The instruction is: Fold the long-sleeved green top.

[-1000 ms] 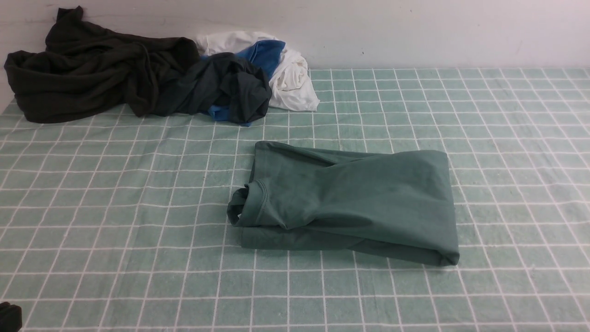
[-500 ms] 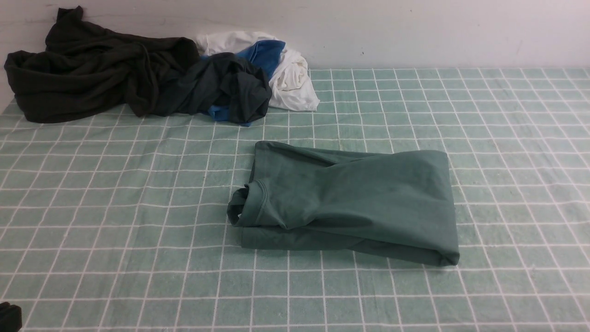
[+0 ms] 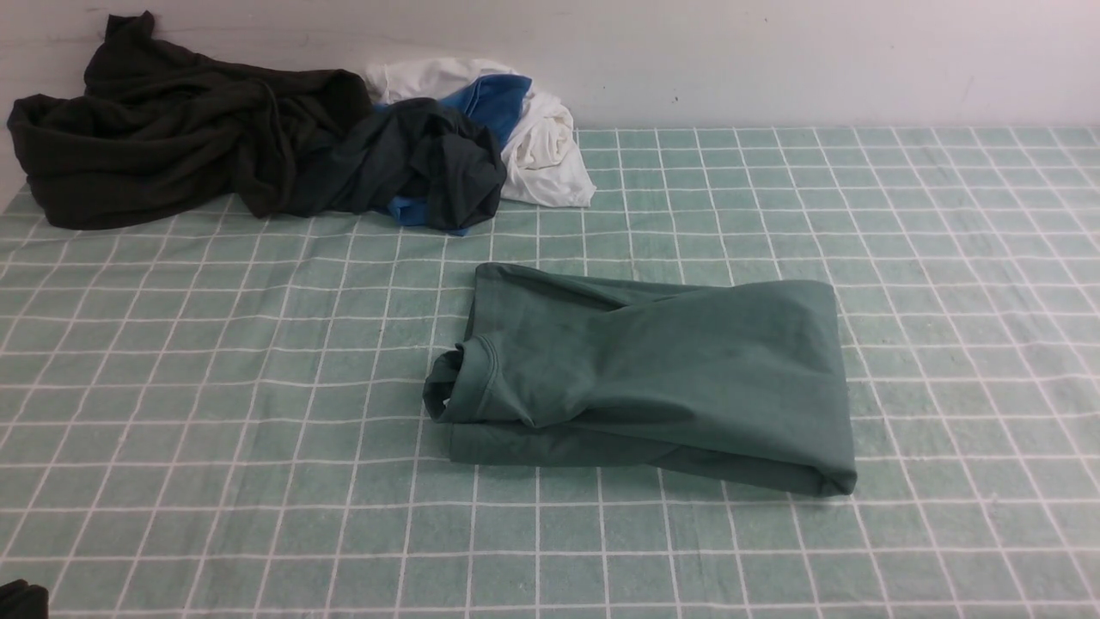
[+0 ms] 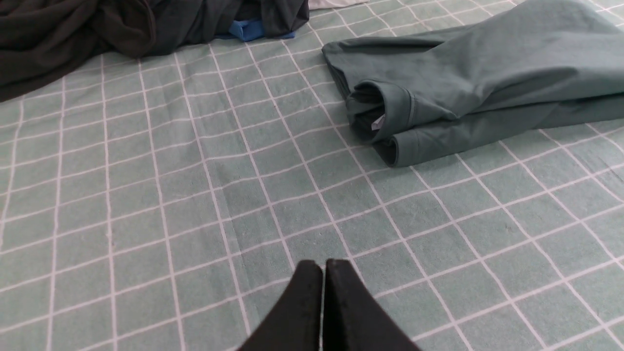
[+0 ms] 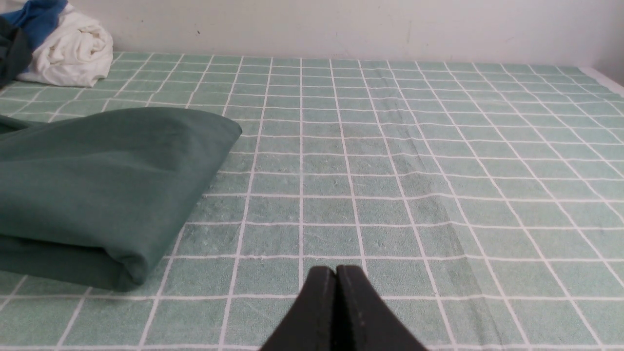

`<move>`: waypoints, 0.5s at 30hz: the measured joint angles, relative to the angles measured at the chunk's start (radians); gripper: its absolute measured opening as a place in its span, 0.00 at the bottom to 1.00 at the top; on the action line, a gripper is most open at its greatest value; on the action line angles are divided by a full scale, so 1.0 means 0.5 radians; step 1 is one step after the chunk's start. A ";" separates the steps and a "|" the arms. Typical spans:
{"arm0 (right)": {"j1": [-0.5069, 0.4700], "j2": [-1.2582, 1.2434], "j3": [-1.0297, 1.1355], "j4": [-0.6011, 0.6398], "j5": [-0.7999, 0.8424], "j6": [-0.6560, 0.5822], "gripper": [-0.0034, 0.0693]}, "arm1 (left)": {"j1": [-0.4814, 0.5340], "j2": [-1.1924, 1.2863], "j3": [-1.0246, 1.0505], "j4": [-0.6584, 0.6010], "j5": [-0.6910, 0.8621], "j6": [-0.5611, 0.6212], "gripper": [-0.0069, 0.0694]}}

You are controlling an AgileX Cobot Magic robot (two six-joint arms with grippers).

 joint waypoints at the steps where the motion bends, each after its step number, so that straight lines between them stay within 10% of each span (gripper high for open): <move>1: 0.000 0.000 0.000 0.000 0.000 0.000 0.03 | 0.000 -0.002 0.029 -0.018 -0.034 0.000 0.09; 15: 0.000 0.000 0.000 0.000 0.000 0.000 0.03 | 0.495 -0.268 0.830 0.222 -0.937 -0.154 0.09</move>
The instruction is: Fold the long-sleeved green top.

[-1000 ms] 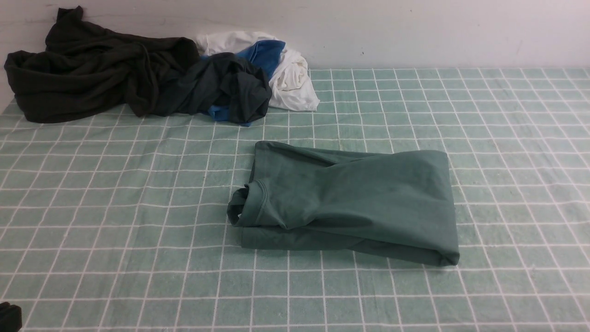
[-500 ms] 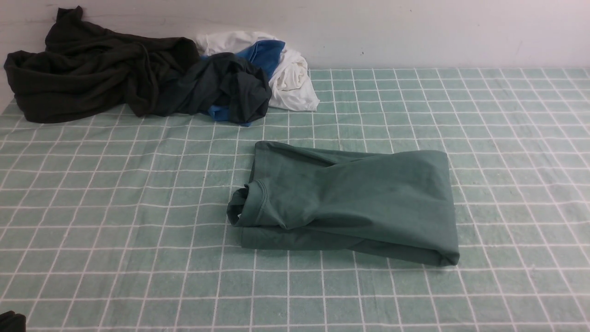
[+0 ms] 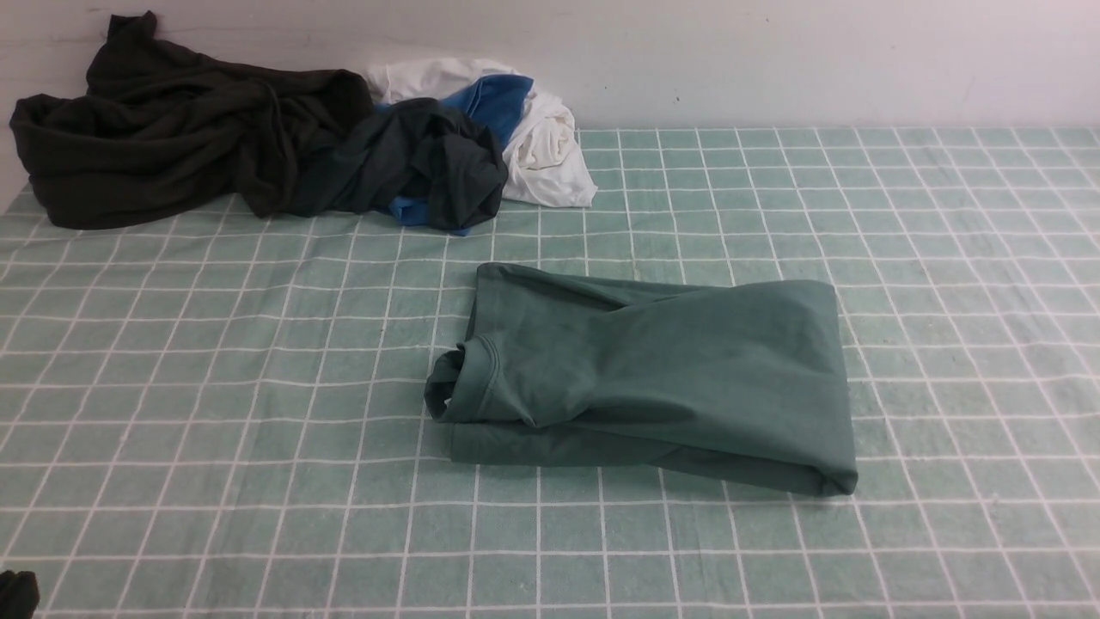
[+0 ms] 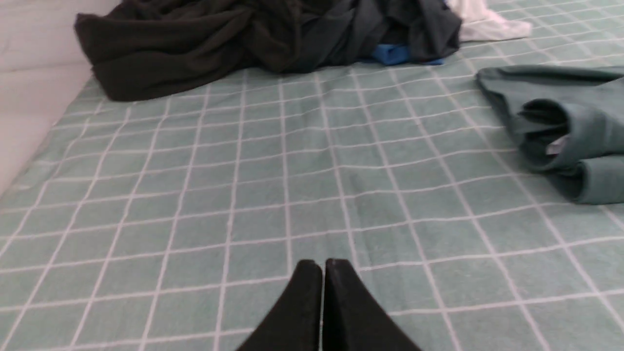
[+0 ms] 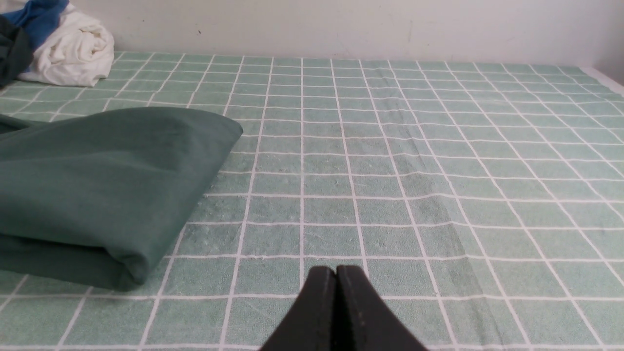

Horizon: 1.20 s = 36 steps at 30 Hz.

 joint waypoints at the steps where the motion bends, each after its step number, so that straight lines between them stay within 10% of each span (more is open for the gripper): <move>1: 0.000 0.000 0.000 0.000 0.000 0.000 0.03 | 0.034 -0.019 0.030 0.021 0.000 -0.038 0.09; 36: 0.000 0.000 0.000 0.000 0.002 0.000 0.03 | 0.131 -0.040 0.044 -0.081 0.058 -0.110 0.09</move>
